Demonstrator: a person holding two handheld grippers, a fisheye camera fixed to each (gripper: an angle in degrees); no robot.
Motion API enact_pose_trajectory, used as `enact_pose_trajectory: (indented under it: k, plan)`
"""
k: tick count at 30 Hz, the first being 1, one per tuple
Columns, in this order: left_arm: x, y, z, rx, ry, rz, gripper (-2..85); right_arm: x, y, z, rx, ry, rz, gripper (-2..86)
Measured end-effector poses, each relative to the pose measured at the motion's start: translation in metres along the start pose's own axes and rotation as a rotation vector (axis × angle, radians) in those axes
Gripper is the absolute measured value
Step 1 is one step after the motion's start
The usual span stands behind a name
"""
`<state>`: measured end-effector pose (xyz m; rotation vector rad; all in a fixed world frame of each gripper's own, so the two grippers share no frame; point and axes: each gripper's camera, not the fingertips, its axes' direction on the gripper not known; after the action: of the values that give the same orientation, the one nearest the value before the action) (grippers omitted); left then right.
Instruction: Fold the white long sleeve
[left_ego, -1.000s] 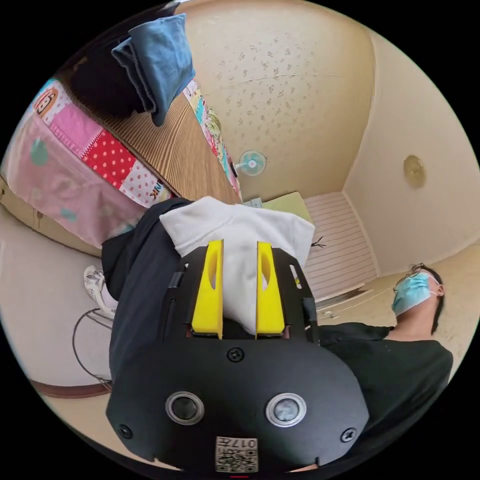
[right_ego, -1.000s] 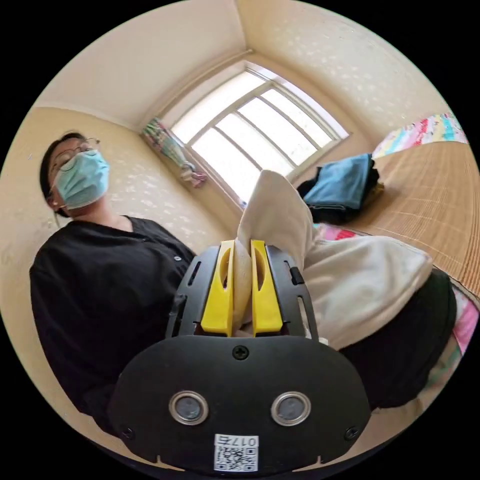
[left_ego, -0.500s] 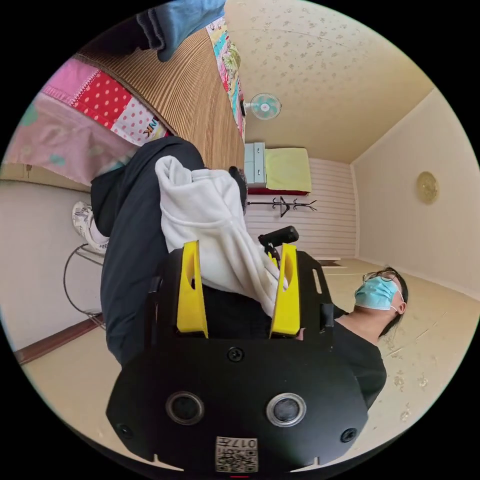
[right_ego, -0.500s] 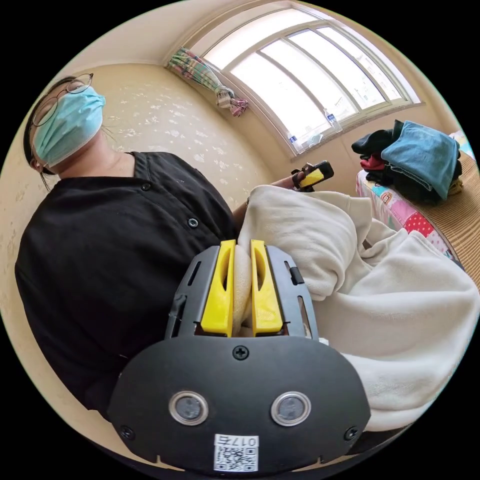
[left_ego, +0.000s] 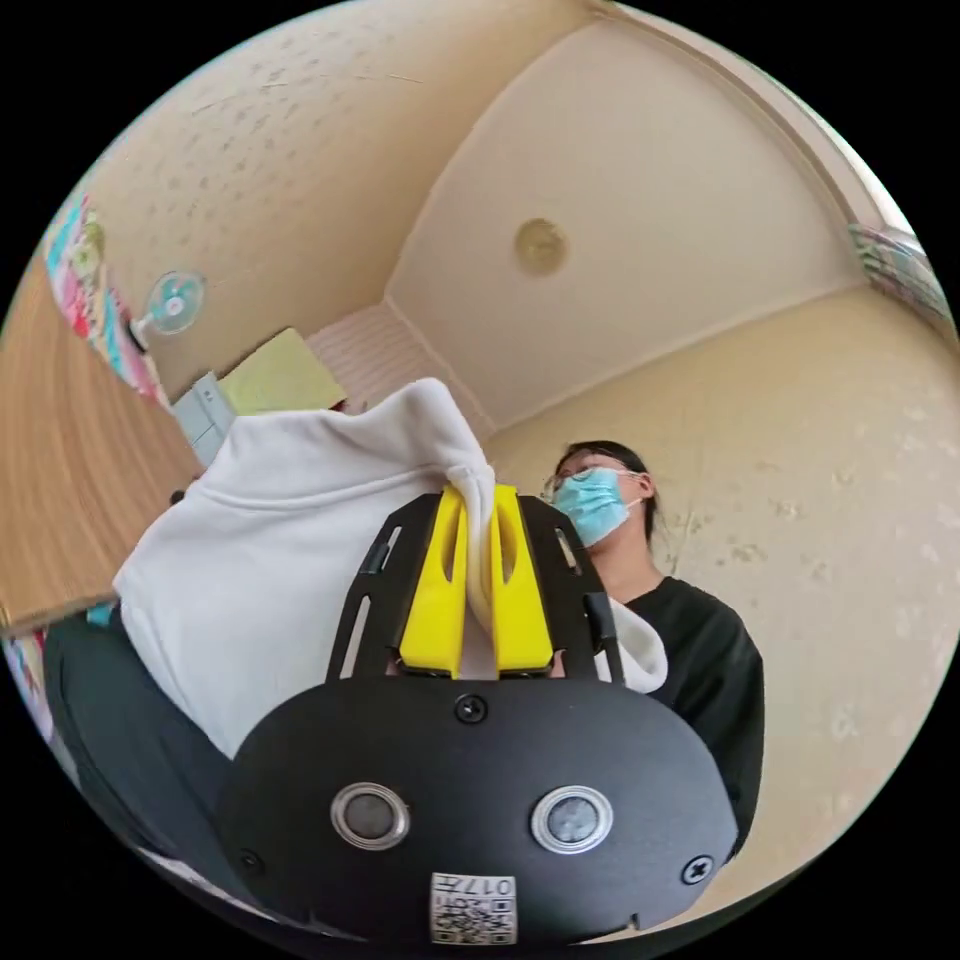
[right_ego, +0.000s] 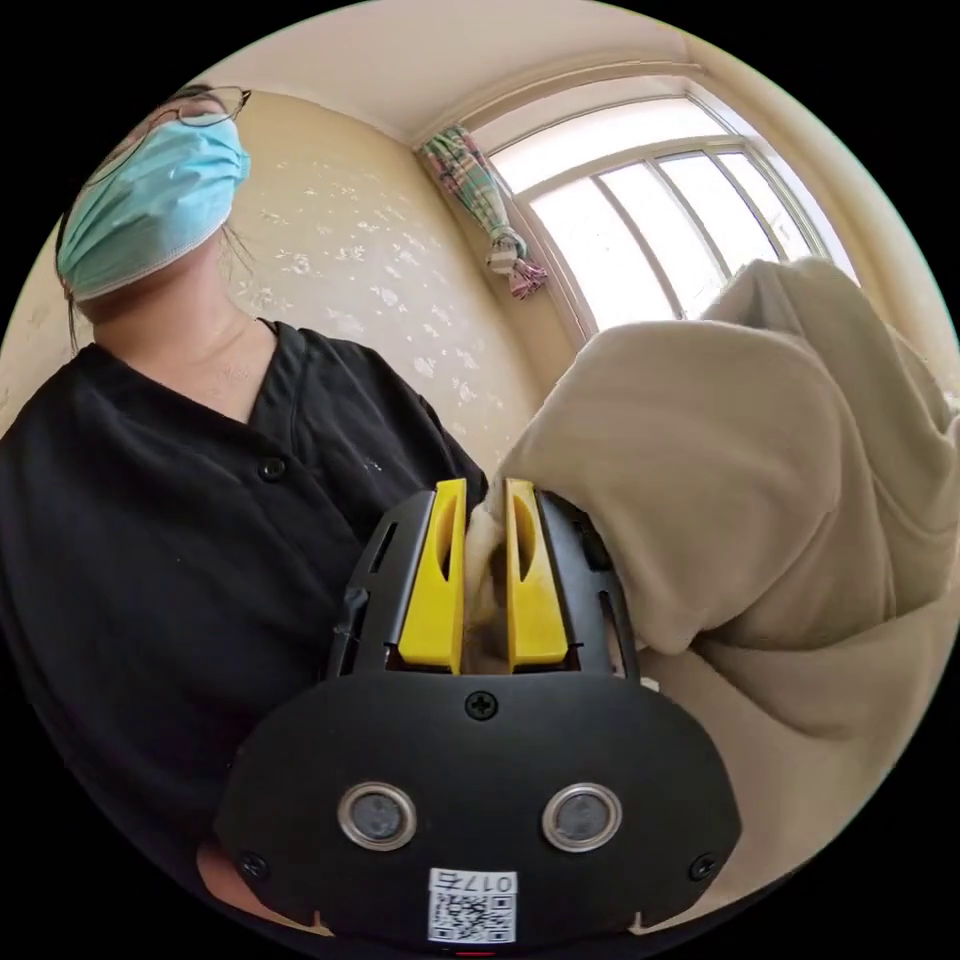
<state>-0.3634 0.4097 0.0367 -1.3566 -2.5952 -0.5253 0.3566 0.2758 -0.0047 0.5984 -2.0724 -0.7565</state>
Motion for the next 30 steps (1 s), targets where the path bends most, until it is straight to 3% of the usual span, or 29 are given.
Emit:
enact_pose_trajectory:
  k: [2, 5, 11, 17, 20, 24, 26, 27, 30]
  plan:
    - [0.03, -0.026, 0.021, -0.05, 0.26, 0.197, 3.6, -0.007, -0.011, -0.007, -0.046, -0.055, -0.085, 3.5]
    - [0.055, -0.037, 0.034, -0.062, 0.503, 0.281, 3.3, -0.015, -0.005, -0.051, 0.038, 0.033, -0.073, 4.0]
    - [0.057, -0.002, 0.06, -0.096, 0.708, 0.288, 3.1, -0.026, 0.04, -0.154, 0.285, 0.563, 0.064, 8.0]
    - [-0.037, 0.071, 0.103, 0.032, 0.82, 0.011, 3.0, 0.041, 0.069, -0.173, 0.344, 0.762, 0.263, 16.4]
    - [-0.077, 0.103, 0.138, 0.015, 0.821, -0.111, 2.7, 0.107, 0.087, -0.154, 0.231, 0.827, 0.367, 18.5]
    - [-0.102, 0.12, 0.177, -0.077, 0.789, -0.178, 2.7, 0.188, 0.107, -0.119, 0.109, 0.731, 0.435, 17.2]
    - [-0.113, 0.115, 0.178, -0.132, 0.643, -0.179, 2.8, 0.217, 0.104, -0.103, 0.136, 0.515, 0.438, 5.5]
    - [-0.113, 0.112, 0.172, -0.143, 0.586, -0.166, 2.9, 0.217, 0.099, -0.101, 0.156, 0.496, 0.432, 5.2]
    - [-0.1, 0.094, 0.12, -0.151, 0.196, -0.075, 3.5, 0.176, 0.07, -0.107, 0.305, 0.793, 0.407, 4.3]
